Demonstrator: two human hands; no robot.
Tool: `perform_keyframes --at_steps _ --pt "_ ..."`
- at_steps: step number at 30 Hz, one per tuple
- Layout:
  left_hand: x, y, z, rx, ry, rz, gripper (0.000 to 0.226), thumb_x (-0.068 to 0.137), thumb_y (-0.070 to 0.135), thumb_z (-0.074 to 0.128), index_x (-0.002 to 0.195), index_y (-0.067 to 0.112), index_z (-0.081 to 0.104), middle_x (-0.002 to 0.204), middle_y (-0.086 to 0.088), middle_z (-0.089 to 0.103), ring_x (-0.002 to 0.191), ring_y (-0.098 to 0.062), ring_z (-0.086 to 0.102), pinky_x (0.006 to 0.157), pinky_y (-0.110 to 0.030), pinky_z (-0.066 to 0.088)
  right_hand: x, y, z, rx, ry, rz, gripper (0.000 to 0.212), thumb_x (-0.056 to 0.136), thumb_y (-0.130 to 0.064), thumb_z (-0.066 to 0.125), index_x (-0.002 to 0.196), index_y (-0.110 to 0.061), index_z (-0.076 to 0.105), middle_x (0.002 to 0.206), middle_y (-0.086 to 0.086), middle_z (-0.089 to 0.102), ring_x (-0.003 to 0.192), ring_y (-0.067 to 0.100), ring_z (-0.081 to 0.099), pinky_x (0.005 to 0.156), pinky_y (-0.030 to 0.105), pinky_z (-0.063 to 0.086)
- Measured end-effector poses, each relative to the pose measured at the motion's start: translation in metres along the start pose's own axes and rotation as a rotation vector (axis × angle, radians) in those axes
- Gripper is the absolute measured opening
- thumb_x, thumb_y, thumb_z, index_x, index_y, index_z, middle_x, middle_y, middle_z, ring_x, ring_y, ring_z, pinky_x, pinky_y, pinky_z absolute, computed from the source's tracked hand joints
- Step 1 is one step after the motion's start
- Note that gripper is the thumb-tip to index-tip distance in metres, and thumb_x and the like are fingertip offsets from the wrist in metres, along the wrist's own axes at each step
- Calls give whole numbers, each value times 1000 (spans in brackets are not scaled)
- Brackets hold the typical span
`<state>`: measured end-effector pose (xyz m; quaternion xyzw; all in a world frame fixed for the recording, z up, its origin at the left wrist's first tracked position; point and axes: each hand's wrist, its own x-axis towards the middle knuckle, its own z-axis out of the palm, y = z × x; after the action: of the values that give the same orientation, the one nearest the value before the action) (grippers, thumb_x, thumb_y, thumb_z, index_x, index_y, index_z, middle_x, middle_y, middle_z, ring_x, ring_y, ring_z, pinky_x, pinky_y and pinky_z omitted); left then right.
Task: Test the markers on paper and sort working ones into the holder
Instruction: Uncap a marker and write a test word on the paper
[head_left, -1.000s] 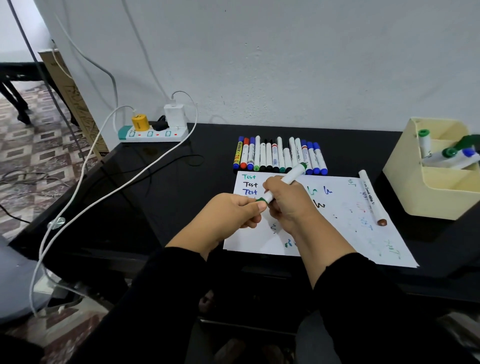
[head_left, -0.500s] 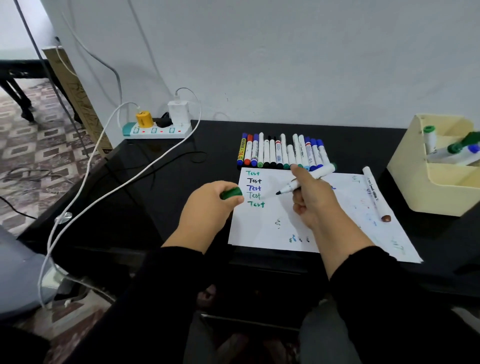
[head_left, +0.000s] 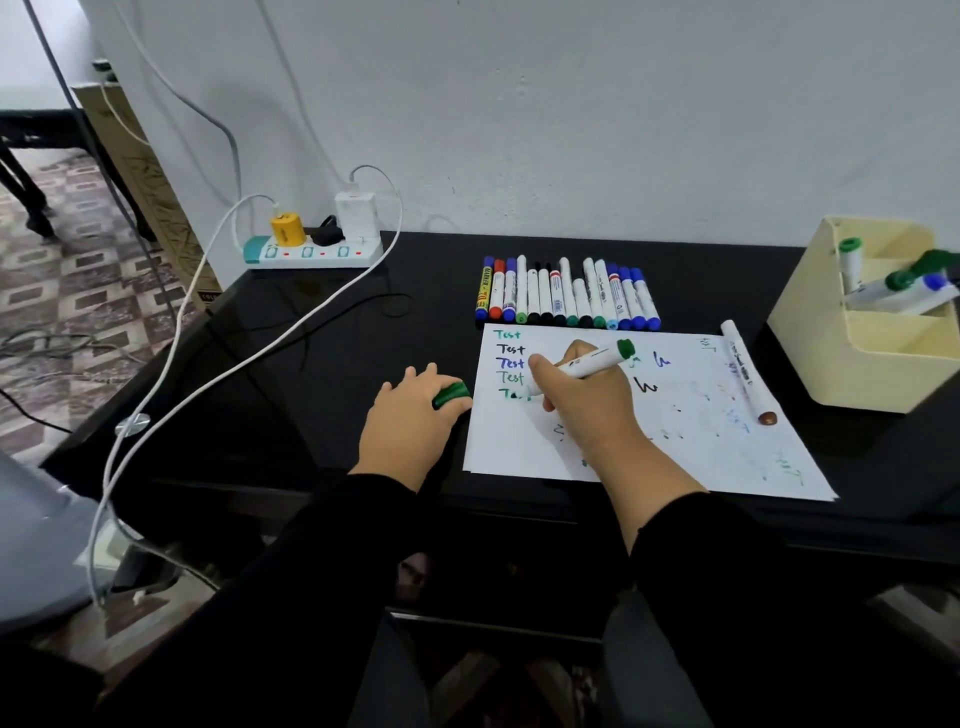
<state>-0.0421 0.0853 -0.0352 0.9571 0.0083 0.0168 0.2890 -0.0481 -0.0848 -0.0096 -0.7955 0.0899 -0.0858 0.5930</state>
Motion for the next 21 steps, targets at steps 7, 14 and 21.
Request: perform_keyframes --at_steps 7,14,21 --pt "1 0 2 -13 7 -7 31 95 39 47 123 29 54 152 3 30 143 -16 18 116 -35 6 2 7 8 -58 1 -39 28 85 -28 62 73 -8 47 74 21 57 63 21 50 61 29 41" --pt "1 0 3 9 19 -2 33 95 41 45 125 30 53 152 2 30 142 -16 20 116 -35 7 3 9 8 -114 -12 -56 31 86 -31 62 71 -10 46 72 18 63 58 15 54 61 27 43" --pt "3 1 4 51 9 -4 36 95 43 45 128 31 52 152 3 29 143 -16 19 116 -35 7 5 9 10 -187 -17 -69 38 86 -24 61 61 -15 34 58 1 43 57 16 43 57 28 33"
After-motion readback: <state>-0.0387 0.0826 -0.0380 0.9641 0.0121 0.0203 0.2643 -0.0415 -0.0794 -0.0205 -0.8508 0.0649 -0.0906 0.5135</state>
